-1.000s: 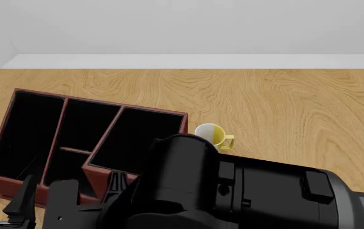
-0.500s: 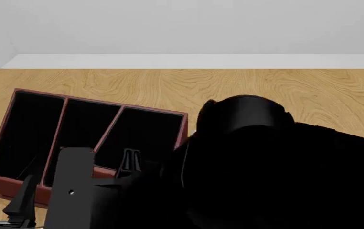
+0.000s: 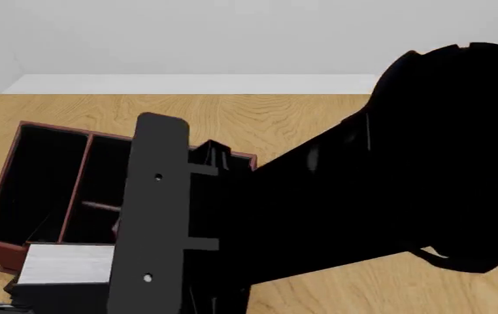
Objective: Pick up the book and place it in the front compartment of the caddy.
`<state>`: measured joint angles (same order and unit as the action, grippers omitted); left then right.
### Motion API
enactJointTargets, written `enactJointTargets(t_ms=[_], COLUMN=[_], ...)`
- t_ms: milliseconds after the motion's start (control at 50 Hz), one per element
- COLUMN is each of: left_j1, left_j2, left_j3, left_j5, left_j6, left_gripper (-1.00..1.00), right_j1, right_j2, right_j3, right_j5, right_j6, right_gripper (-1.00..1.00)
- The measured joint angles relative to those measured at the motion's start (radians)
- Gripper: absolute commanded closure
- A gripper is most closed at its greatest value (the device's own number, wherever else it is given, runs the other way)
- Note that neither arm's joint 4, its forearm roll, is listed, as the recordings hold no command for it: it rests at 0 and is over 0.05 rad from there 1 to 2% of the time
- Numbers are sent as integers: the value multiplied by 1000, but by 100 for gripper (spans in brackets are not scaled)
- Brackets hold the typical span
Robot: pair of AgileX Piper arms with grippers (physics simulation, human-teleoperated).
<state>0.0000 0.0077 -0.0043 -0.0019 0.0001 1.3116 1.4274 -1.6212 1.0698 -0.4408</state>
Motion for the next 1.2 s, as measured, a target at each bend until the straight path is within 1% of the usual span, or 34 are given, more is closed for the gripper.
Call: enactJointTargets(t_ms=[200, 340, 400, 620, 720, 880, 1000, 1200], left_j1=[0, 0, 0, 0, 0, 0, 0, 0], left_j2=[0, 0, 0, 0, 0, 0, 0, 0], left_j3=[0, 0, 0, 0, 0, 0, 0, 0], left_j5=[0, 0, 0, 0, 0, 0, 0, 0], left_j6=[0, 0, 0, 0, 0, 0, 0, 0], left_gripper=[-100, -100, -100, -100, -100, -100, -100, -100], right_j1=[-28, -55, -65, -99, -121, -154, -168, -194], right_j2=[-21, -32, -31, 18, 52, 117, 181, 292], right_j3=[-15, -76, -125, -399, -497, -620, -699, -791], right_j5=[7, 24, 38, 110, 128, 143, 149, 150], right_j6=[-26, -52, -65, -99, -115, -138, -144, -145], right_gripper=[100, 100, 100, 100, 100, 100, 100, 100])
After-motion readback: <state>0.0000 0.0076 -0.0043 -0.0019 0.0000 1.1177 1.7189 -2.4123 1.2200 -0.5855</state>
